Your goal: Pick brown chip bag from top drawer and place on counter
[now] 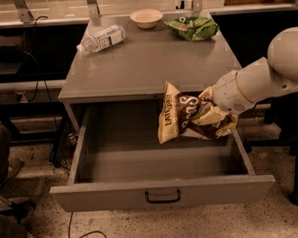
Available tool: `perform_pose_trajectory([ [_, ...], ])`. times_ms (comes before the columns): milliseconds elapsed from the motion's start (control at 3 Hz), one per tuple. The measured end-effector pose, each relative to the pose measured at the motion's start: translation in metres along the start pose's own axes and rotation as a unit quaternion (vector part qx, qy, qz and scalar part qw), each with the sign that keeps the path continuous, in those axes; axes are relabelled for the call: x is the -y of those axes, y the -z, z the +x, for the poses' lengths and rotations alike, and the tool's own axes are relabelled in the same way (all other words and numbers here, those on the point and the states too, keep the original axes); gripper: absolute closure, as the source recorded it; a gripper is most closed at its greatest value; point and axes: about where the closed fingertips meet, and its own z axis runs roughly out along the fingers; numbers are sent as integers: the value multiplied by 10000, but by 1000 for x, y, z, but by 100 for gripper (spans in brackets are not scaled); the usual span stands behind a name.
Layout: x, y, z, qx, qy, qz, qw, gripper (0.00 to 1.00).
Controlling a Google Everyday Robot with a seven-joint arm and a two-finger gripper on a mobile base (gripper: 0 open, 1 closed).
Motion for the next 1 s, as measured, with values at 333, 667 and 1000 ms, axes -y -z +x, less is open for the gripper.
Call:
perform_pose_trajectory([
  [333, 5, 7, -1, -72, 27, 26, 10000, 100],
  [667, 28, 35, -12, -310, 219, 252, 9990, 100],
  [1000, 63, 54, -26, -383, 452, 523, 9969, 100],
])
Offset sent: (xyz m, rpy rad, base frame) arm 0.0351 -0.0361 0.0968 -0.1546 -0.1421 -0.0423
